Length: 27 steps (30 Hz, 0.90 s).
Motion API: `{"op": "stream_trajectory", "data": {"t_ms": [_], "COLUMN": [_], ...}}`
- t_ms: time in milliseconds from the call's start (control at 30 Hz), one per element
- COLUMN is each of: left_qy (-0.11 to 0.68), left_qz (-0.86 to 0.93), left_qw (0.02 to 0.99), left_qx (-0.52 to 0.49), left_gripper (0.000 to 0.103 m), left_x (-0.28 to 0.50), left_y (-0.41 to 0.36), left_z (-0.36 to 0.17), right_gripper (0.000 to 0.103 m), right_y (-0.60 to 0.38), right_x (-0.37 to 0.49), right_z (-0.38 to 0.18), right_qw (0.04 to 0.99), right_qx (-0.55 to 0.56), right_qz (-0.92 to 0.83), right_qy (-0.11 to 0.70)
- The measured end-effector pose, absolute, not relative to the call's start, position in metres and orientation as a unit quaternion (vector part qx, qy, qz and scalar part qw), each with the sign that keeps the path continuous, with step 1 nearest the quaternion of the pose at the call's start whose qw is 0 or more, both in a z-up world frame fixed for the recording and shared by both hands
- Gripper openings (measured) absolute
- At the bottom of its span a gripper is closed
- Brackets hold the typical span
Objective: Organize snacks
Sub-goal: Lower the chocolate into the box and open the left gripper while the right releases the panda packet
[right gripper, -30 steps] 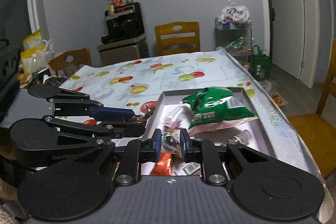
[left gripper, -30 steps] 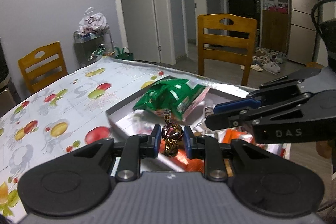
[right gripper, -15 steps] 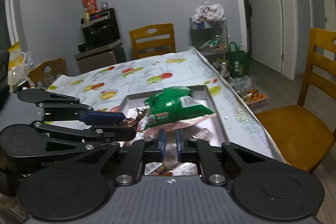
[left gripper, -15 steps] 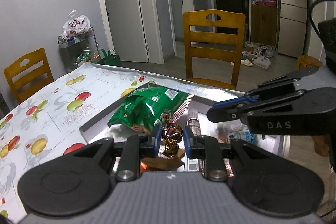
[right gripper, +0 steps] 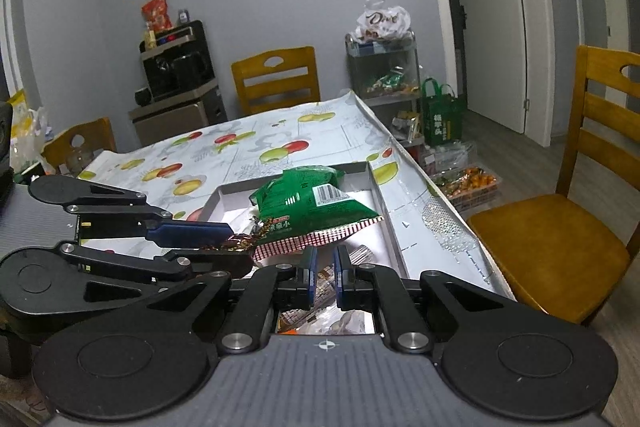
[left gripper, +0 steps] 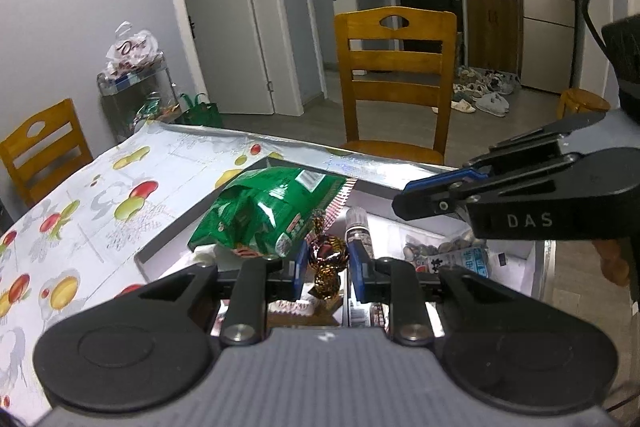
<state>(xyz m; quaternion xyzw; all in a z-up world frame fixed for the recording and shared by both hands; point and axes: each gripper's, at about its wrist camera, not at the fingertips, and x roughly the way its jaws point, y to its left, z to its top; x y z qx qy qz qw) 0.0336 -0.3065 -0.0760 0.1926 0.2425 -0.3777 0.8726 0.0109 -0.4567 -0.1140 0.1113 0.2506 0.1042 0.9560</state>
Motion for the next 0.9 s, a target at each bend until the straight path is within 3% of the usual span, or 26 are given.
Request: {"op": "stream_trajectory", "data": {"t_ms": [567,900], "left_qy": [0.276,0.254], "left_qz": [-0.394,-0.401], "left_qw": [0.851,0.854], "left_qx": [0.212,0.211], "left_gripper": [0.021,0.023], "left_x": [0.069,0.066], "left_y": [-0.332,-0.332], "left_z": [-0.097,-0.097], "right_gripper": [0.012,0.012], "right_y": [-0.458,-0.457], "right_x": [0.012,0.010], "right_z": [-0.118,-0.118], "right_qw": [0.949,0.948], "right_qx": [0.126,0.130], "right_qz": [0.106,0.105], "right_qy": [0.267,0.272]}}
